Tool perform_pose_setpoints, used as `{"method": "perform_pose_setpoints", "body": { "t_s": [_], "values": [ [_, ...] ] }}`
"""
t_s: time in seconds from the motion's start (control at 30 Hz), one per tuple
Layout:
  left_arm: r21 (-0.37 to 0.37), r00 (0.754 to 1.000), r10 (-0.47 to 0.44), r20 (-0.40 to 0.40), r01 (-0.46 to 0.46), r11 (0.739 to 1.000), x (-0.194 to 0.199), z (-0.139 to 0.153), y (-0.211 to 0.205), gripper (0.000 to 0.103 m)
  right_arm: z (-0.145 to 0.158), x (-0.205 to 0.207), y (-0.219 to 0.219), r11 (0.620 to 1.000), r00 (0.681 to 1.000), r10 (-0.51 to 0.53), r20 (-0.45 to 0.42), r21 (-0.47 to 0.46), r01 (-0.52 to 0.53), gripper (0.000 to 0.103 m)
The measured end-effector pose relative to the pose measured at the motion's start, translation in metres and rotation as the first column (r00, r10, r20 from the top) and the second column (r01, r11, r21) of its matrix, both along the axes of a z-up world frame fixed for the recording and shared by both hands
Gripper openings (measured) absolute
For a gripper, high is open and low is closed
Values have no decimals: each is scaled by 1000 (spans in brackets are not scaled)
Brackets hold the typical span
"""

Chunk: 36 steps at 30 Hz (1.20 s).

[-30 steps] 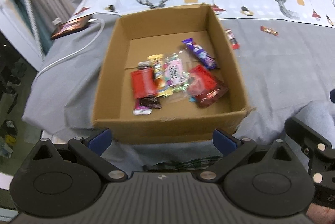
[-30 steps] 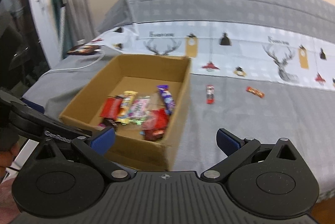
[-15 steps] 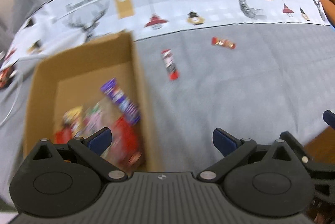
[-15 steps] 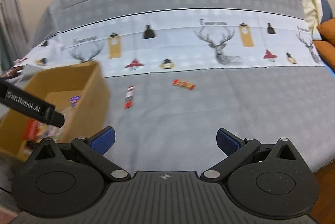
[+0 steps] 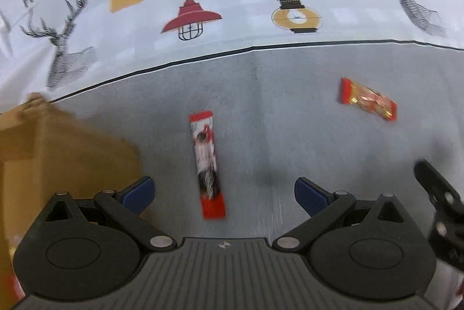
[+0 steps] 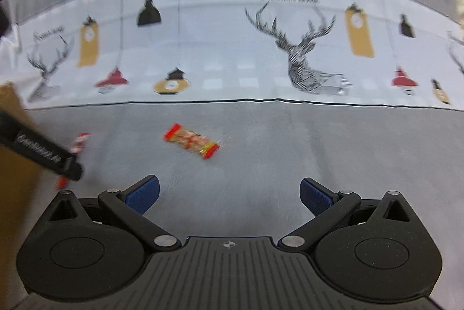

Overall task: Organize snacks
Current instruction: 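Grasp the red coffee stick with the left gripper while the right grasps the orange candy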

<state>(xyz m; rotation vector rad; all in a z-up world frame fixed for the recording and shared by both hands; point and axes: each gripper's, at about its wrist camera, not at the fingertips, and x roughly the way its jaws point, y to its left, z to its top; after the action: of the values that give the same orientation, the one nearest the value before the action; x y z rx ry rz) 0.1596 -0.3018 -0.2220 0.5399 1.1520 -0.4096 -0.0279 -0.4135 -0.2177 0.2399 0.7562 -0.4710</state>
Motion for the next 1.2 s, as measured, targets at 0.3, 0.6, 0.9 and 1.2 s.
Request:
{"method": "perform_pose_setpoints", "body": {
  "t_s": [0.3,0.6,0.9,1.2],
  "values": [
    [-119,990,47,-136,-64,991,43,-37,10,103,-64,85,-22,992,992,129,-14,-9,-129,103],
    [-175,995,80,-66,-90,980,35,-18,25,26,-62,87,-23,985,984,173,39,-36,-172,77],
    [-246,996,46,-75,-63,967,4,32,44,5,-40,63,-13,998,998,65,-24,17,-64,22],
    [-374,998,-62,12,62,925,-90,128,86,5,52,-9,36,1000,991,5,135,22,-8,22]
  ]
}}
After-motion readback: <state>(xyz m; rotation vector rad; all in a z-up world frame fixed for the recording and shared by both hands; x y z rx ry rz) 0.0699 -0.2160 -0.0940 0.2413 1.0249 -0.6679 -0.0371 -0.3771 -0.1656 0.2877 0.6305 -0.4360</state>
